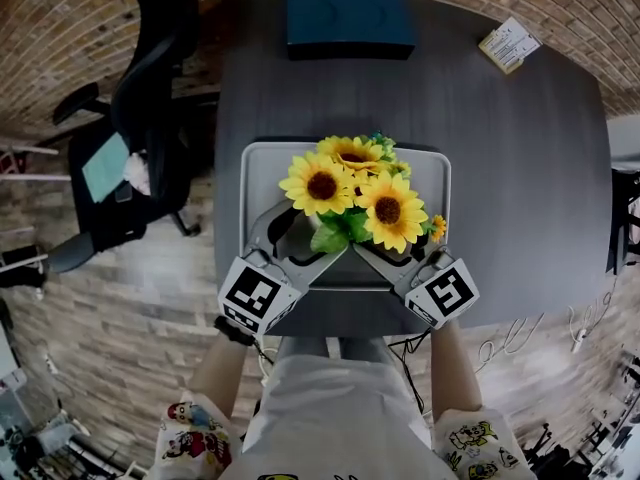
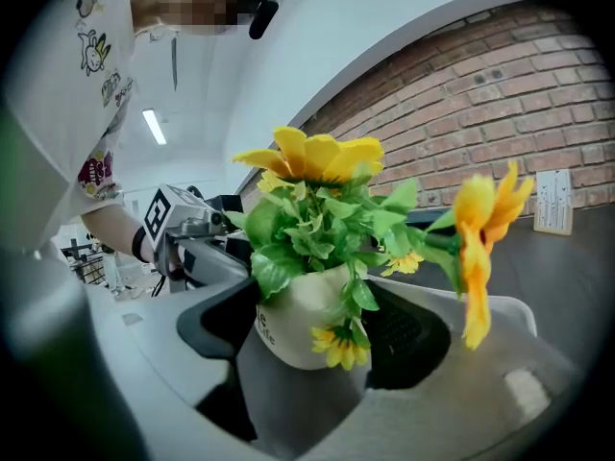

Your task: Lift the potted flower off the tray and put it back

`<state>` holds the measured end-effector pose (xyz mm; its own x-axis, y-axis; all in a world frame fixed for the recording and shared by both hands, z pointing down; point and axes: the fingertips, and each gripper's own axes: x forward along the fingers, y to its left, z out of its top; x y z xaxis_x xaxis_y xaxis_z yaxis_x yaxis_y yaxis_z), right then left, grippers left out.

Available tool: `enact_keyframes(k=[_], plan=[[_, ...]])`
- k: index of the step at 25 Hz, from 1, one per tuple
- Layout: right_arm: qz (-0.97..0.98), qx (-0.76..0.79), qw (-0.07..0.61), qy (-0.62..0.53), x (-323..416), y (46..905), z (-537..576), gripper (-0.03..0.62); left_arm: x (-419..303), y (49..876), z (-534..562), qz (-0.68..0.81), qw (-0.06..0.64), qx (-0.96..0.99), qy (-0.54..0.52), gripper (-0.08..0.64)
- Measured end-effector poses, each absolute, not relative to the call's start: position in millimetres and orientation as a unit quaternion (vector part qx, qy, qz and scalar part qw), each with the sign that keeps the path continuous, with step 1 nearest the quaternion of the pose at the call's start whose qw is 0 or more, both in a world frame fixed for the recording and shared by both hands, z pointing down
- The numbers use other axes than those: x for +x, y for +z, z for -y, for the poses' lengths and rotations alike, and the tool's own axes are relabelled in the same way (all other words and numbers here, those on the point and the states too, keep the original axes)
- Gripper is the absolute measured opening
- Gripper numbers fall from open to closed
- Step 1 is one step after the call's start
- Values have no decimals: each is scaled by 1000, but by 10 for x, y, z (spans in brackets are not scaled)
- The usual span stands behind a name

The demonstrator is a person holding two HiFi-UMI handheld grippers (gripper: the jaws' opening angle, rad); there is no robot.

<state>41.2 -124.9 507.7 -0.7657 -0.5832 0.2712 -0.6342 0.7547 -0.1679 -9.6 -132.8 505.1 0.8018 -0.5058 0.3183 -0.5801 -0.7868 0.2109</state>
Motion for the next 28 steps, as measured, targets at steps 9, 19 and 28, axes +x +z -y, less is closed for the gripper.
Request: enact_keyframes(k=[9,19,28], plan=[[927,341,108,117,447,5164,1235,330,-69,5163,1315,297,147,936,122,365],[923,347,127,110,438,5219,1193,328,-74,5206,1286,299,127,937,127,367],[915,357,133,134,462,5271,1199,318,-64,5246,1297,306,123,934,136,368]])
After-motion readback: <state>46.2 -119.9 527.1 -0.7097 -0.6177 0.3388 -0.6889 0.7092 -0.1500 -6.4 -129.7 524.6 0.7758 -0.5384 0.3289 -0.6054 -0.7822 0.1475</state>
